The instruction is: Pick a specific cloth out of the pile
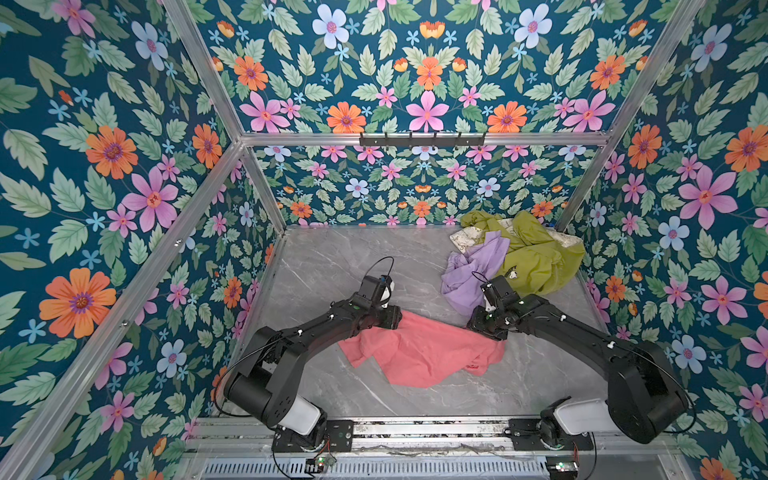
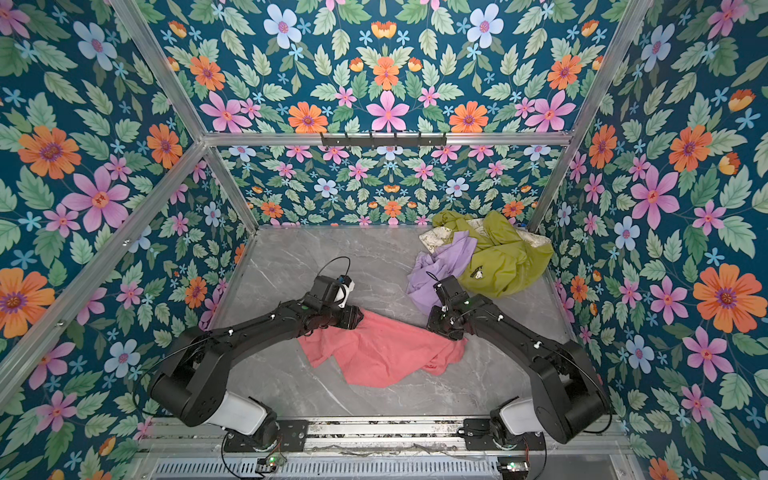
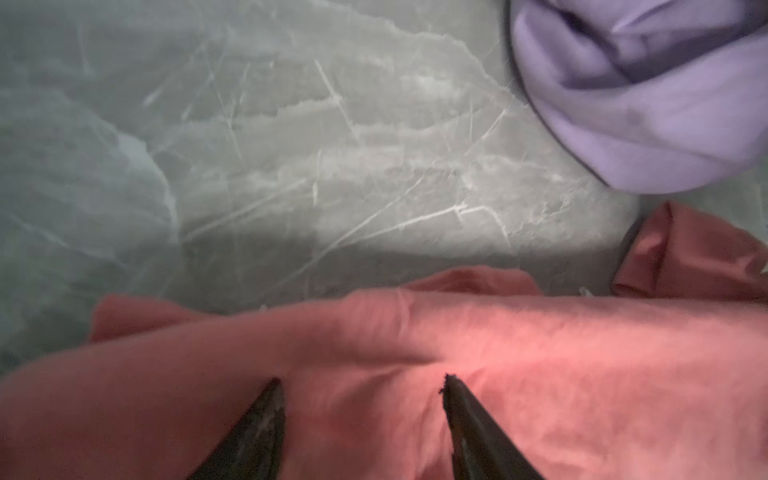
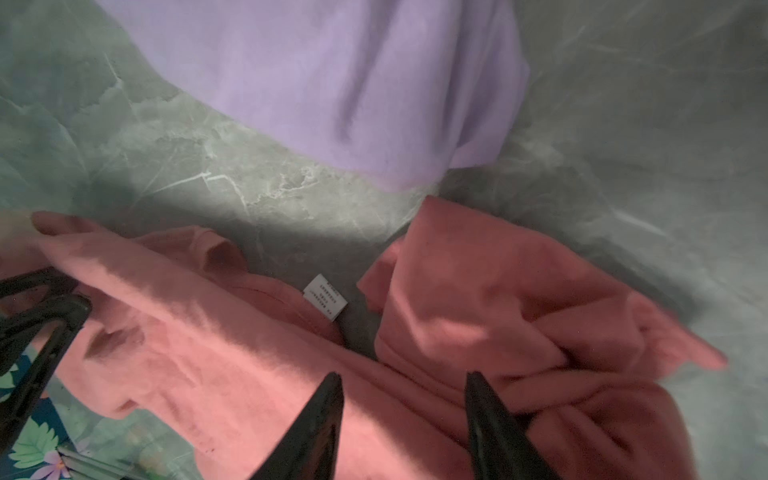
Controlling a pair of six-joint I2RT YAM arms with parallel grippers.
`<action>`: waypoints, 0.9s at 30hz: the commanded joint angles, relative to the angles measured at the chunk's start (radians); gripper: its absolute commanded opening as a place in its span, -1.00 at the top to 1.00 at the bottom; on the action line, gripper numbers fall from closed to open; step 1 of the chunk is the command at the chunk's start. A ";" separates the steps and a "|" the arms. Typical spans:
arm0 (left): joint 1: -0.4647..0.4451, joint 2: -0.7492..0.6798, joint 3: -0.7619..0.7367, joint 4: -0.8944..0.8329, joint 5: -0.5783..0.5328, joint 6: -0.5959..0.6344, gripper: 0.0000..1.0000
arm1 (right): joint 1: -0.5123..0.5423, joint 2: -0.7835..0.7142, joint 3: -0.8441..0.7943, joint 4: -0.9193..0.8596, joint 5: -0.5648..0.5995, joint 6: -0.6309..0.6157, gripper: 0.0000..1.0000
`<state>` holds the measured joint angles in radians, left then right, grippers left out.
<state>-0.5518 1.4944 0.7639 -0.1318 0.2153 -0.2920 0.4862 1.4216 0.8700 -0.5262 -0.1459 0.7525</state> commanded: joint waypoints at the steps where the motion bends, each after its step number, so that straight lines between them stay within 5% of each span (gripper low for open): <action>1: -0.002 -0.033 -0.065 0.045 0.015 -0.065 -0.26 | 0.021 0.028 -0.010 0.040 0.005 -0.007 0.02; 27: -0.159 -0.405 -0.357 -0.103 -0.108 -0.407 -0.24 | 0.121 -0.046 -0.184 0.085 0.025 0.071 0.12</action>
<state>-0.7010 1.1110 0.4118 -0.1711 0.1440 -0.6571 0.6037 1.3811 0.6888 -0.4232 -0.1448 0.8127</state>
